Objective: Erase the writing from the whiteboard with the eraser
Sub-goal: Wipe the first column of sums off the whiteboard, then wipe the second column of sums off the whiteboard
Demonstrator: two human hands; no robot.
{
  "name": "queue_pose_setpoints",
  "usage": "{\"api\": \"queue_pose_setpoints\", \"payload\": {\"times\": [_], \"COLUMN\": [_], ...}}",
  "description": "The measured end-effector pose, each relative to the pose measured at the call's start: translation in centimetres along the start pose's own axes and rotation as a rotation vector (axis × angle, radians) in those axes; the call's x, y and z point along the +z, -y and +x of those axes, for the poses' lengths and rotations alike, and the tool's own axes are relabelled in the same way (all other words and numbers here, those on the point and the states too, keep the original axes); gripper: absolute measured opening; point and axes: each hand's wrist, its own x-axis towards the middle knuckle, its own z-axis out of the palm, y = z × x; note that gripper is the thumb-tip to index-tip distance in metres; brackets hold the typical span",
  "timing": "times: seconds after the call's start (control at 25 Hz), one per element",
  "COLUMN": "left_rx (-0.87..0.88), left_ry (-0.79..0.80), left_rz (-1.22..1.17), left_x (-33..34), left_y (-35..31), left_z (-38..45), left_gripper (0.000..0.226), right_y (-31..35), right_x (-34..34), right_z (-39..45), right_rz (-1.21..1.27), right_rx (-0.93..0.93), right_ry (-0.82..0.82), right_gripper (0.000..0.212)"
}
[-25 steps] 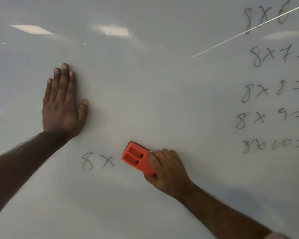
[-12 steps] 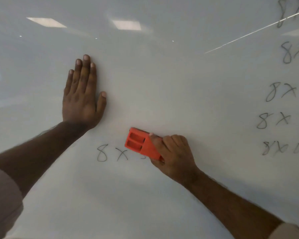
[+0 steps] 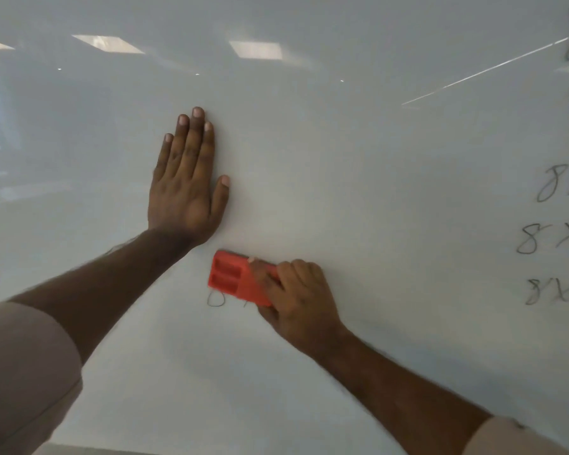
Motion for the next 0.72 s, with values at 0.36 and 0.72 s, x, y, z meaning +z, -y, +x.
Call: {"api": "queue_pose_setpoints", "payload": {"times": [0.36,0.72], "left_rx": [0.013,0.029], "left_ry": [0.035,0.053], "left_rz": [0.0,-0.014], "left_x": [-0.4,-0.5], "left_y": [0.3,0.7], "left_z": [-0.1,-0.2], "left_gripper": [0.066,0.065], "right_y": [-1.3,2.6], "right_x": [-1.0,0.1], "right_z": [-0.6,-1.7], "right_rz": [-0.03,-0.006], "right_rx": [-0.103,-0.233], "right_ry": [0.088,0.187], "right_gripper": [0.053,0.05]}}
